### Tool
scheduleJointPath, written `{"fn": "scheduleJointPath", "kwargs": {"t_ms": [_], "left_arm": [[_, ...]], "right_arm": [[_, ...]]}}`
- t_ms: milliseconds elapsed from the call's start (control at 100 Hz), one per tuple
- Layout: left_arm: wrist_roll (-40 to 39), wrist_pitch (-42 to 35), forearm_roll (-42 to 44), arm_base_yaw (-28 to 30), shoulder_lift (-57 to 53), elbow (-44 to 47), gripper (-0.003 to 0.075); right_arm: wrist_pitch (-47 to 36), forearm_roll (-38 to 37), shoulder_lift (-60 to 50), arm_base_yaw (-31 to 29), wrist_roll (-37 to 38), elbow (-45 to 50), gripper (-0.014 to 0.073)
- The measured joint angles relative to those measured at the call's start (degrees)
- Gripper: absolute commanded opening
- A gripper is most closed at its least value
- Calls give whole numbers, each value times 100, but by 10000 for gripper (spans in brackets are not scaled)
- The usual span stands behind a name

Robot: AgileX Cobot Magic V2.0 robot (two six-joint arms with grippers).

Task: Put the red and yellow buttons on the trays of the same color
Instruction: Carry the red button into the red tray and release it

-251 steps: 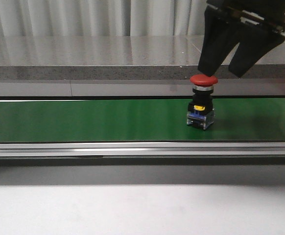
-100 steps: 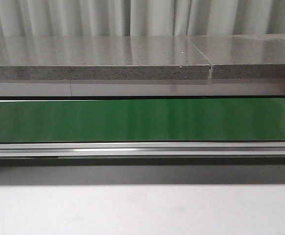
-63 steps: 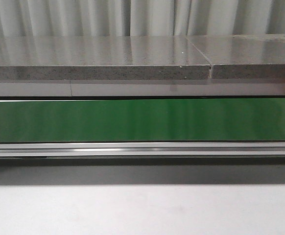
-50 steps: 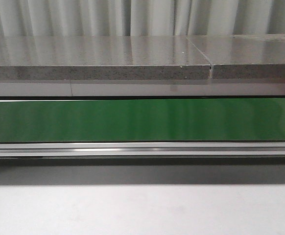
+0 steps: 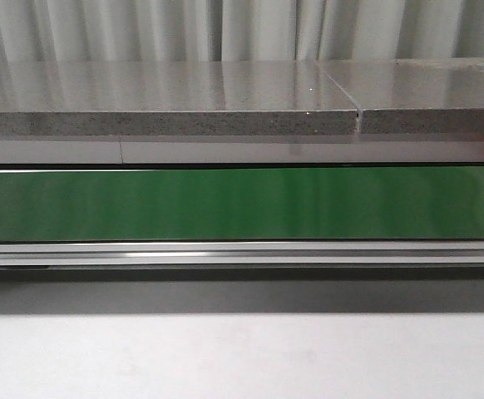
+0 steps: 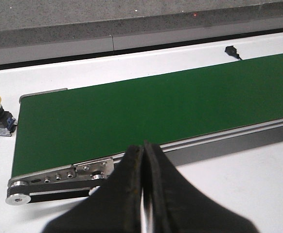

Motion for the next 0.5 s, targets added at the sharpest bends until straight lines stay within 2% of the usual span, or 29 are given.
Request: {"fn": "scheduleJointPath", "kwargs": {"t_ms": [170,500], "left_arm": [[0,0,0,0,0,0,-21],[0,0,0,0,0,0,-21]], "right_arm": [[26,54,539,0,10,-467,185],[-391,333,1274,0,10,-539,185]]}}
